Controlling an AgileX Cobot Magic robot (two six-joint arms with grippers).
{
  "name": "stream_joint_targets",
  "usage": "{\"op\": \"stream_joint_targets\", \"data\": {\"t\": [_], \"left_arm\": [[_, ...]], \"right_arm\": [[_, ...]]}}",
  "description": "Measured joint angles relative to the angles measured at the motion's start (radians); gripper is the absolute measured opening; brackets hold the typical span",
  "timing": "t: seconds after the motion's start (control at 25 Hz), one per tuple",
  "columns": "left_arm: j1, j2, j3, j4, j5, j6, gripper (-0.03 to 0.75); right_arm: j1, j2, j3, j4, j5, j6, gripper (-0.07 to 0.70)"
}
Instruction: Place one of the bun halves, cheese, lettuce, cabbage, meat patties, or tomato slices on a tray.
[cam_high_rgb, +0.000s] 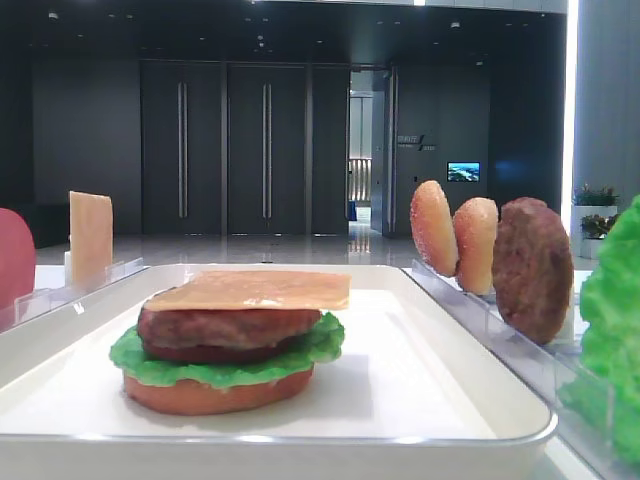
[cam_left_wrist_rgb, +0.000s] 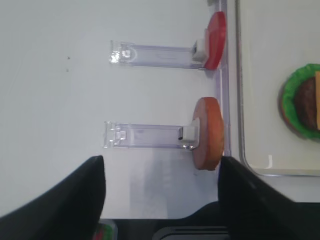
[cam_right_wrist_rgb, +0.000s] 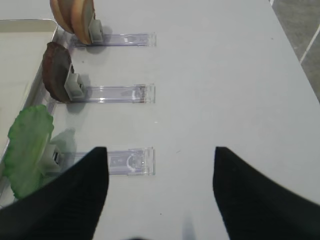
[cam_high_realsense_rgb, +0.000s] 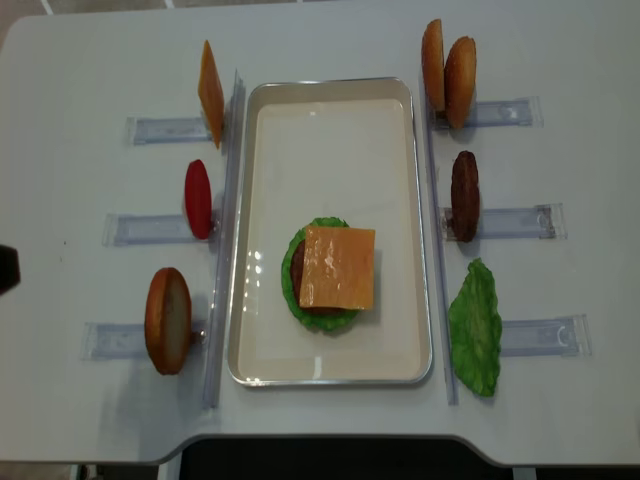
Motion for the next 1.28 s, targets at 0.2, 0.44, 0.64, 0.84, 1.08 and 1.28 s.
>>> {"op": "stream_joint_targets", "data": {"t": [0.2, 0.44, 0.64, 0.84, 1.08, 1.28], "left_arm": [[-0.061, -0.150, 0.132, -0.011, -0.018, 0.037, 0.527], [-0.066, -0.311, 0.254, -0.010, -0.054, 0.040, 0.526], [-0.066, -0.439, 0.329, -0.007, -0.072, 0.041, 0.526], [-0.066, -0.515, 0.354, 0.000, -0.089, 0.042, 0.526], [-0.066, -0.607, 0.354, 0.042, -0.094, 0.042, 0.526], [-0.066, -0.664, 0.354, 0.055, -0.093, 0.043, 0.526]], "right_arm": [[0.000, 0.000, 0.000, 0.000, 0.000, 0.000, 0.434], [0.000, 0.000, 0.000, 0.000, 0.000, 0.000, 0.434], [0.000, 0.000, 0.000, 0.000, 0.000, 0.000, 0.434], [0.000, 0.000, 0.000, 0.000, 0.000, 0.000, 0.434], [0.000, 0.000, 0.000, 0.000, 0.000, 0.000, 0.434], [0.000, 0.000, 0.000, 0.000, 0.000, 0.000, 0.434]]}}
